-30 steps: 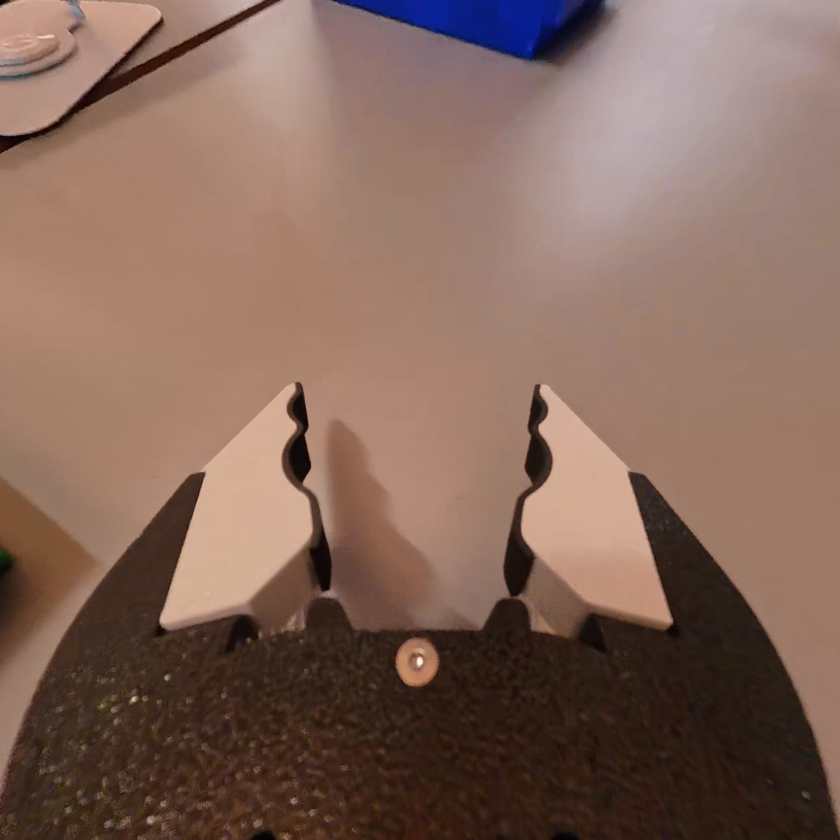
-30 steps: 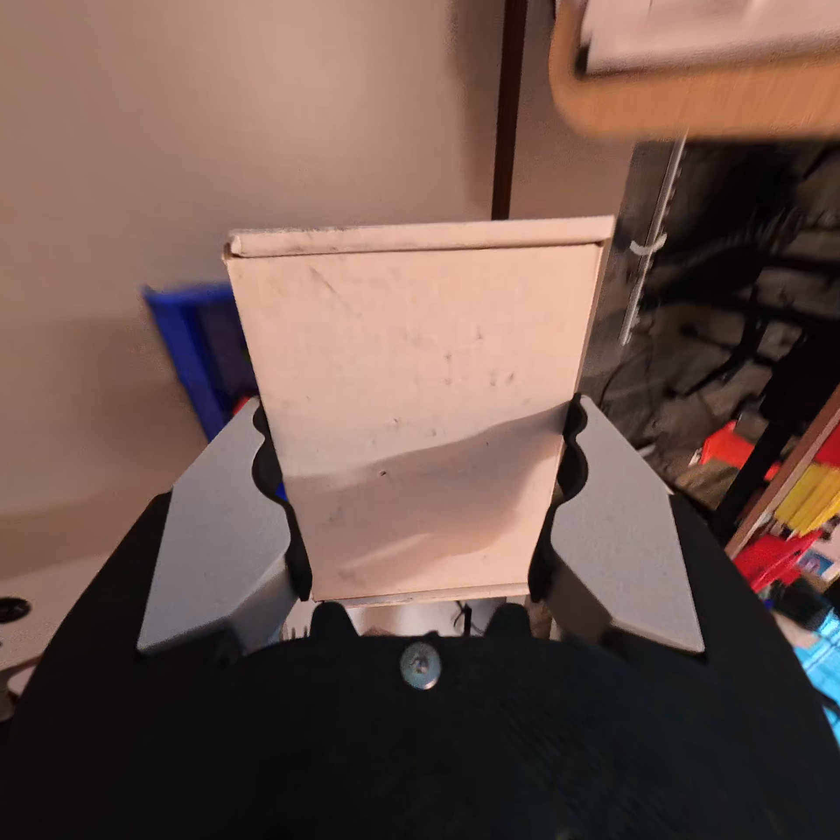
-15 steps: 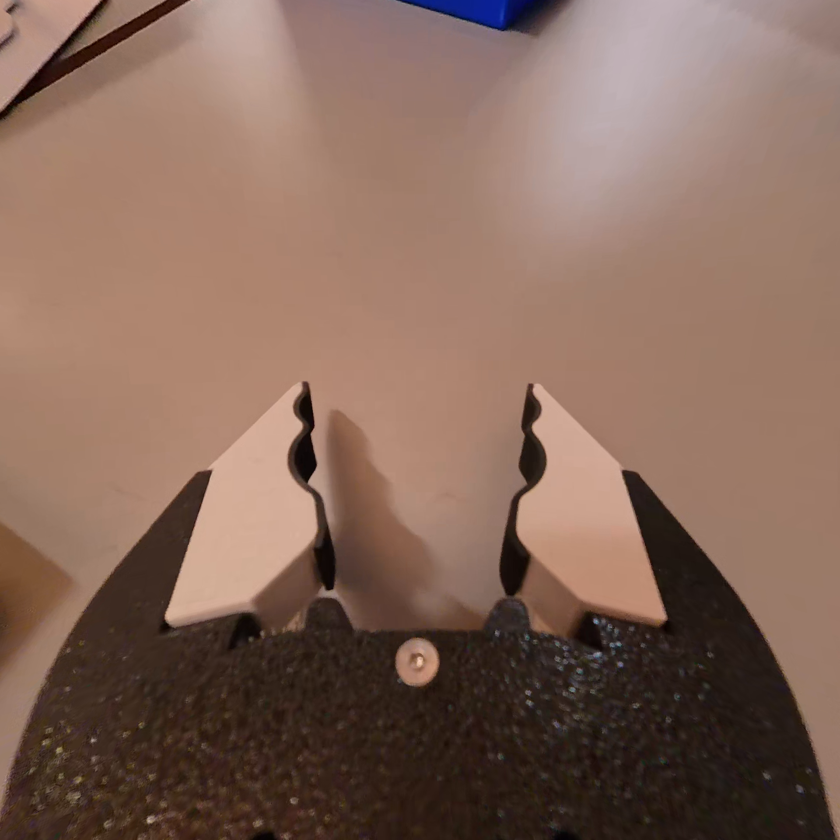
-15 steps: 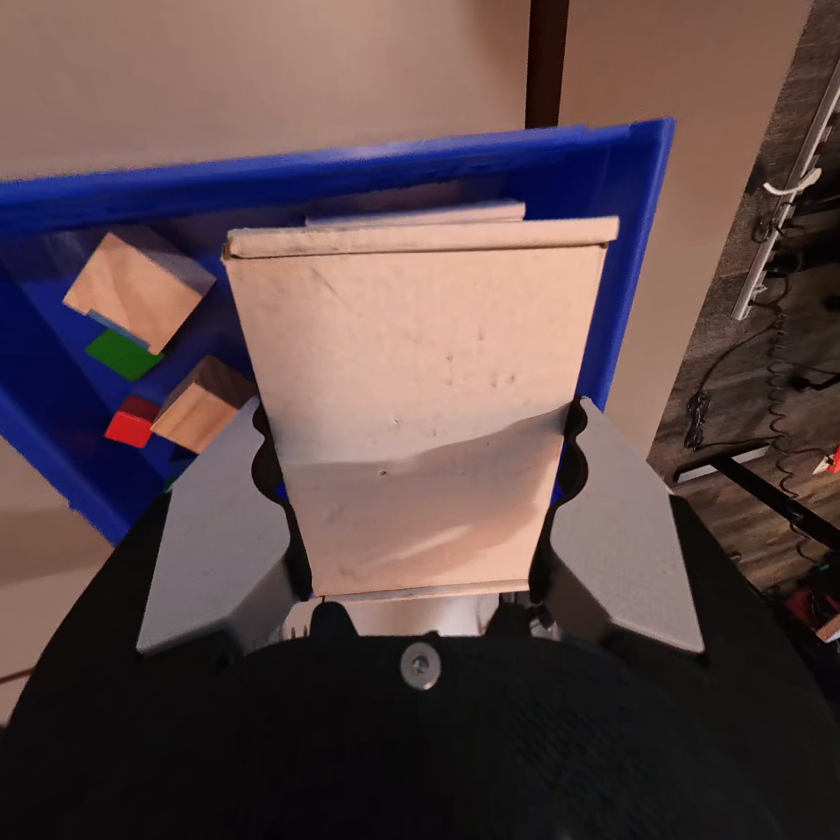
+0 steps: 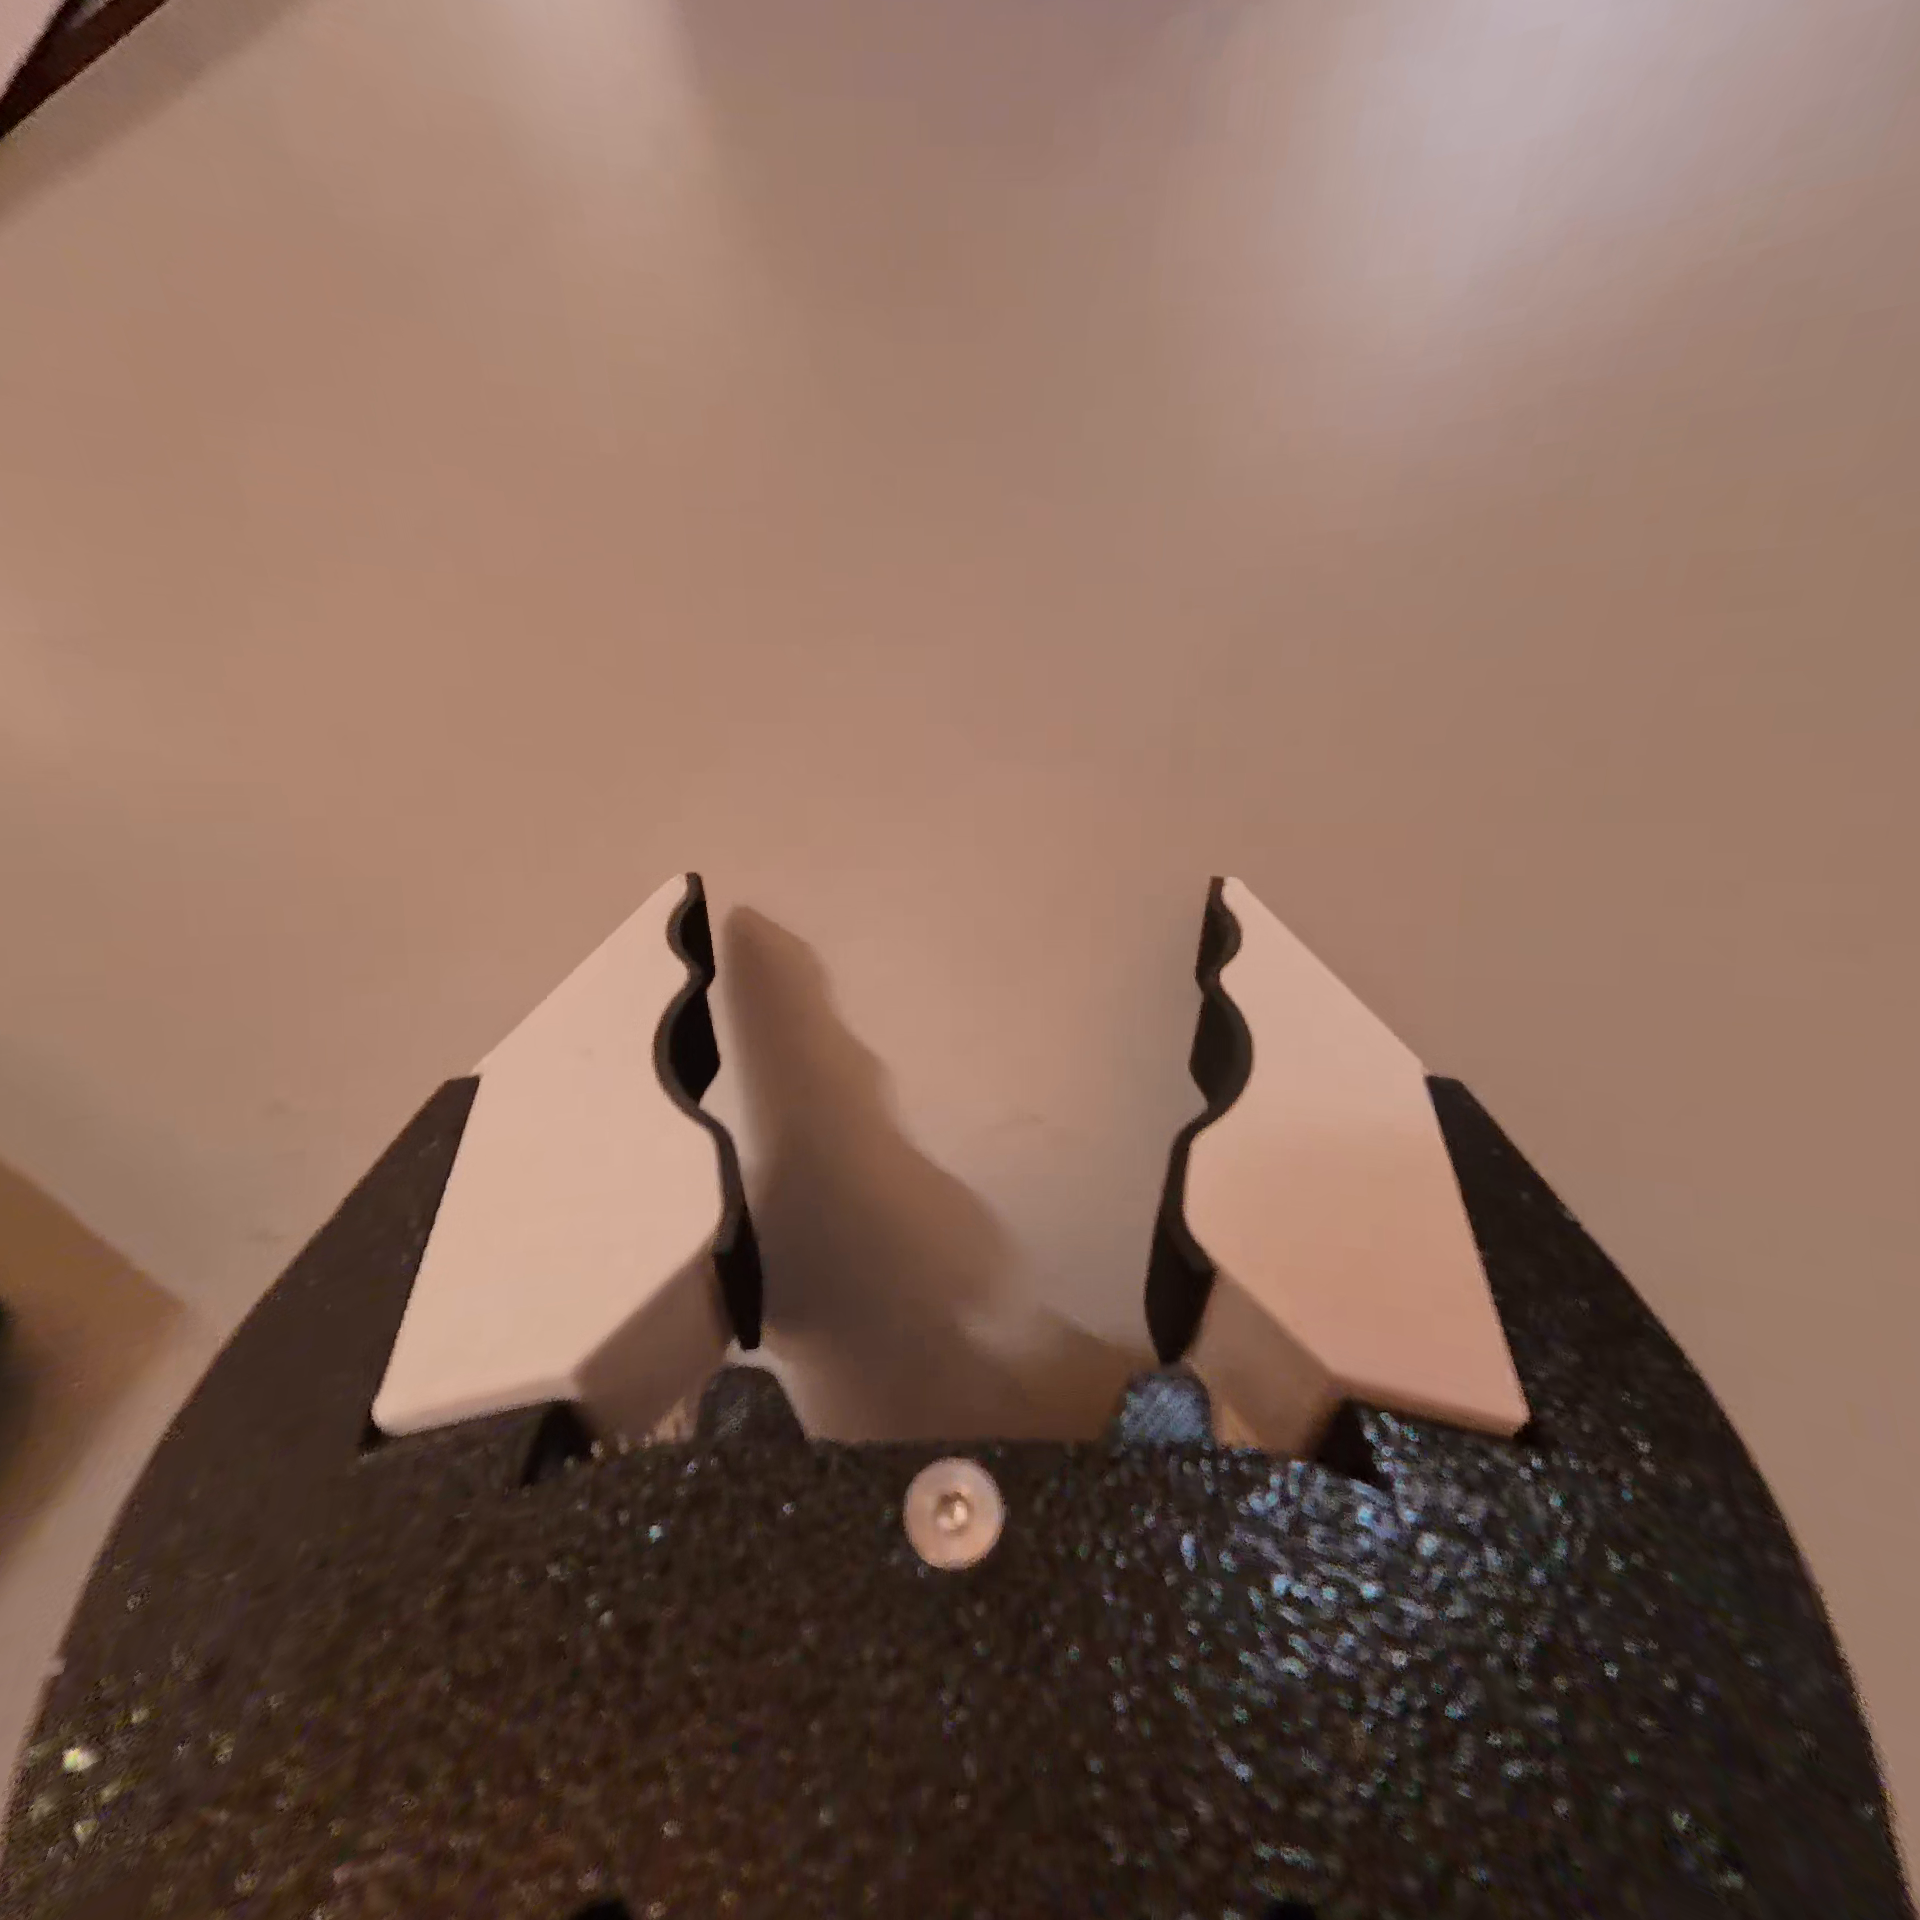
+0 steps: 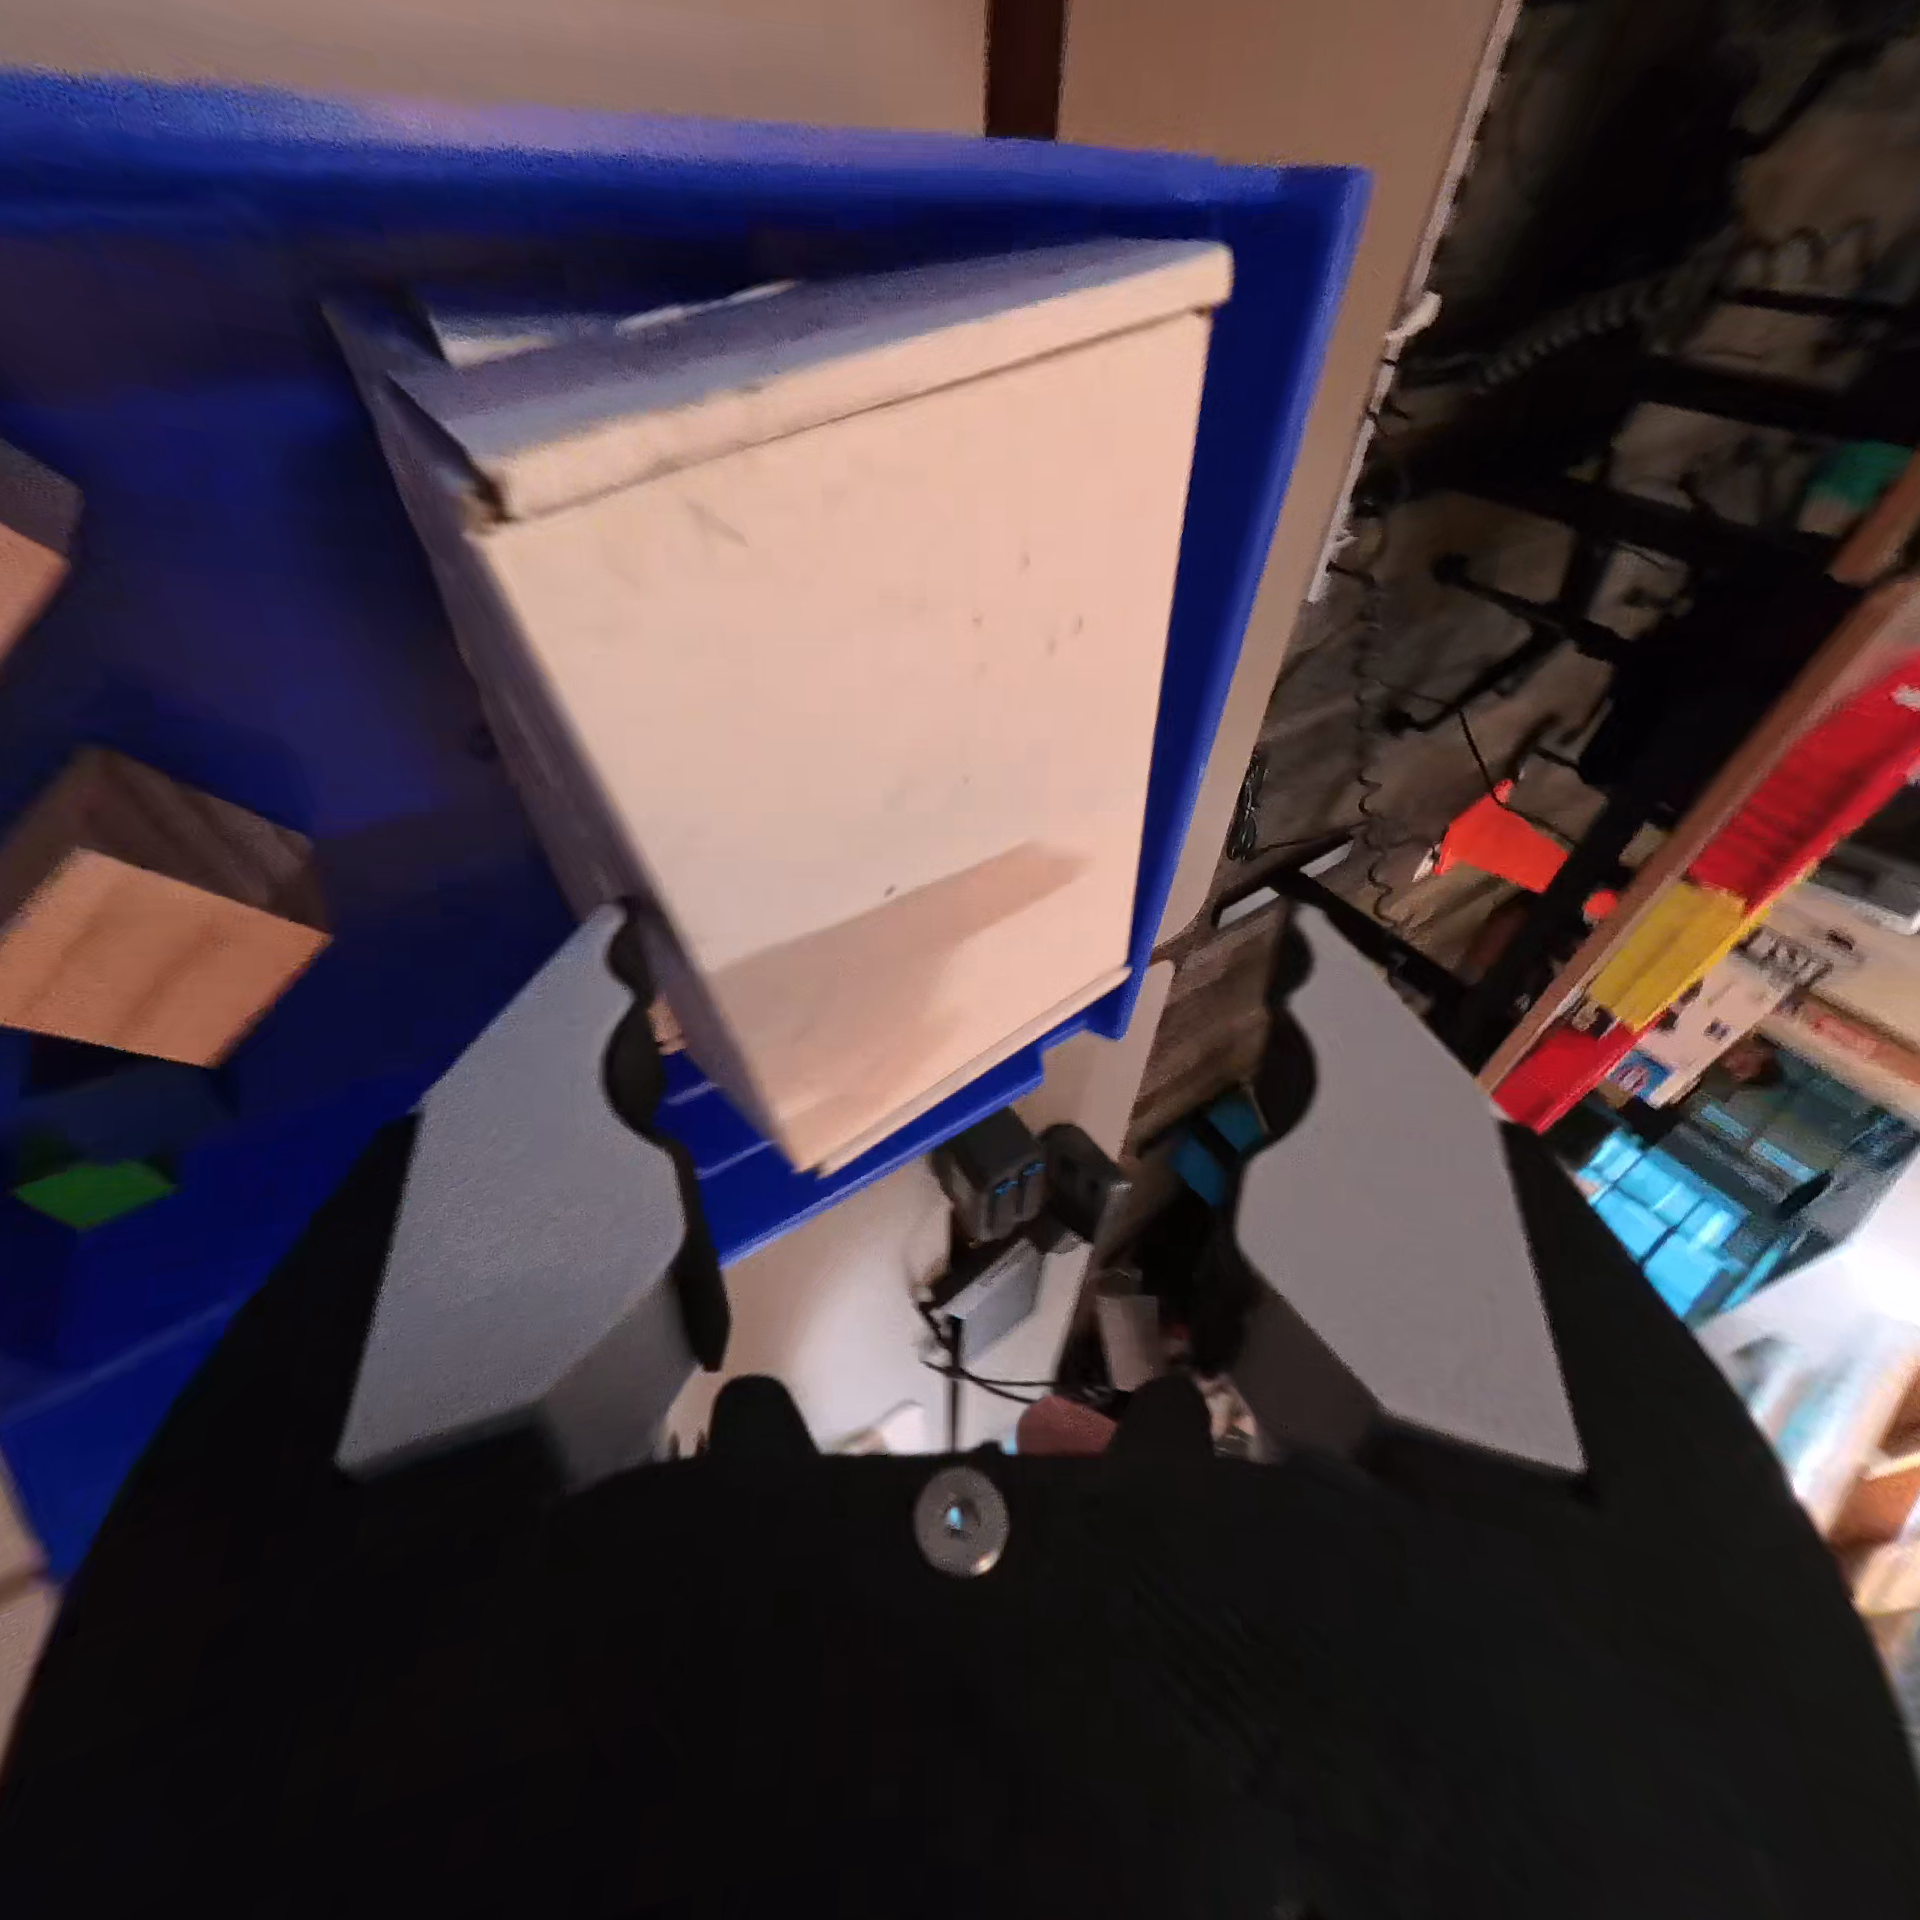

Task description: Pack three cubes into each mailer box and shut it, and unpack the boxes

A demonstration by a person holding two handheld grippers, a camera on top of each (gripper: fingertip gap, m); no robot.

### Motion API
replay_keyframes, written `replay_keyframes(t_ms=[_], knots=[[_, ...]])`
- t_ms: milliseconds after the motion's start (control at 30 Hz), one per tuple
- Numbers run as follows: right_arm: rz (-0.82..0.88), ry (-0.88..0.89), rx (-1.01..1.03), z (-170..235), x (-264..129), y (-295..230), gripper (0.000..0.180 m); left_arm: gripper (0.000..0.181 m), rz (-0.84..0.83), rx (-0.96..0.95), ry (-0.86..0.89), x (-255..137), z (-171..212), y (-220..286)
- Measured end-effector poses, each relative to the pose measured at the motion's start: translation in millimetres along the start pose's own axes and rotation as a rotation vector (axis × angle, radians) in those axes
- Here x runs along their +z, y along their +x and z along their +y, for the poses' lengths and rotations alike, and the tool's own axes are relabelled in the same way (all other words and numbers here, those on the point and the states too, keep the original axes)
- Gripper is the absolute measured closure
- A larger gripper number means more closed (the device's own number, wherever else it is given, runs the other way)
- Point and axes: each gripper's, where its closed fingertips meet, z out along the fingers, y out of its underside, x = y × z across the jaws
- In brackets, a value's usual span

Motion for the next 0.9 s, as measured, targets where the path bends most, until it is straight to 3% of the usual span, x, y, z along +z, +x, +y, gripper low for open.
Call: replay_keyframes(t_ms=[33,67,133,267,367,467,533,667,767,900], knots=[[0.030,0.048,0.076,-2.4,-9.4,-5.9,0.077,0.088,0.001,-0.014,0.004,-0.4,-0.3,-1.3],[0.057,0.115,0.160,-7.0,-20.8,-15.8,0.080,0.087,-0.002,-0.026,0.008,-0.8,-0.9,-2.8],[0.125,0.254,0.312,-13.4,-51.0,-42.3,0.072,0.085,0.004,-0.042,0.010,-0.7,-1.0,-3.6],[0.256,0.575,0.573,-28.6,-121.4,-121.2,0.075,0.084,0.016,-0.063,-0.026,4.2,1.3,-3.1],[0.261,0.754,0.719,-41.9,-150.0,-185.9,0.079,0.086,0.037,-0.117,0.058,17.1,-31.1,6.8],[0.256,0.741,0.951,-25.8,-142.5,-216.8,0.078,0.087,0.008,-0.154,0.141,45.7,-85.3,16.7],[0.225,0.740,0.998,-16.8,-128.6,-223.8,0.078,0.087,-0.020,-0.156,0.141,69.8,-118.8,24.5],[0.267,0.548,1.148,29.7,-108.3,-225.5,0.075,0.088,-0.043,-0.222,0.144,115.7,-190.6,46.8],[0.296,0.530,1.201,46.0,-109.7,-224.3,0.074,0.075,-0.046,-0.223,0.120,161.3,-234.4,66.4],[0.293,0.587,1.239,52.7,-118.6,-222.6,0.074,0.080,-0.148,-0.293,0.173,207.1,-284.5,63.8]])
